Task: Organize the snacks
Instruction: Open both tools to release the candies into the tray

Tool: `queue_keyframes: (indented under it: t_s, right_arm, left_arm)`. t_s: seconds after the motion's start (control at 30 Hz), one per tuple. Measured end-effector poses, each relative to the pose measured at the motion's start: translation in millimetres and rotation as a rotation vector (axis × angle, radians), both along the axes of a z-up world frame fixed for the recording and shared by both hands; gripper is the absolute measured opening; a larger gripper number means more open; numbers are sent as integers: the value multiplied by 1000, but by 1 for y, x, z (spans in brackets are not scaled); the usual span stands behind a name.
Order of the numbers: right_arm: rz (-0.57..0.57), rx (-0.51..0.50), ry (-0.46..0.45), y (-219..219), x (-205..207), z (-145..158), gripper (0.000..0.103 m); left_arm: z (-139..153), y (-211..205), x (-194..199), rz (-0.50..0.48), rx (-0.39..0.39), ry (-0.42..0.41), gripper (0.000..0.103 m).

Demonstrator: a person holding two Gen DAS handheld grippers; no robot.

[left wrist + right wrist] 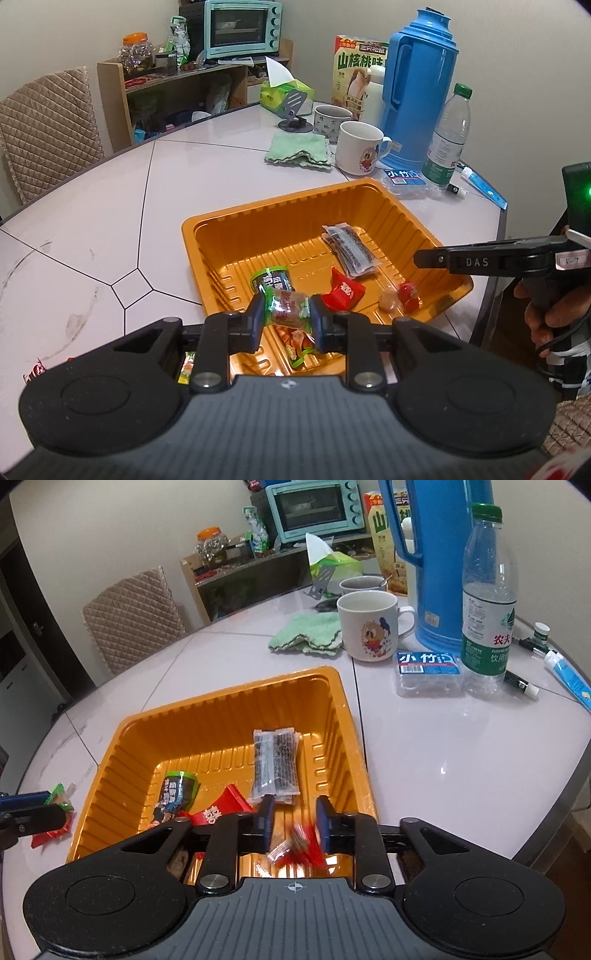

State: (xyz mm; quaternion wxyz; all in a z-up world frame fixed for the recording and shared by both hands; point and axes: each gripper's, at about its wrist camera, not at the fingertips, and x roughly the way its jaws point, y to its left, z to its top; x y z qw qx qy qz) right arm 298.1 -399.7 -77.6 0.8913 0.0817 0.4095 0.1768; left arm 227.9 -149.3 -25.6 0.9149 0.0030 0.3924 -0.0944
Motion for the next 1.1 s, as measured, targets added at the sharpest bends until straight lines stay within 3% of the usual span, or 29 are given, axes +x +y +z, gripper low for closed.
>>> queue_keyframes:
  t_s: [0.17,0.93,1.1]
  right_arm:
    - [-14,23,-17,-6,-1,7,34]
    - [-67,75,-12,-23,-4,17,34]
    - [-69,76,-14,-25,-5,18,34]
  left_arm:
    - [0,-5,4,-13,-4,1,23]
    - [-29,-66,48,-136,-1,64,24]
    - [-33,-74,51,-147,0,62,30]
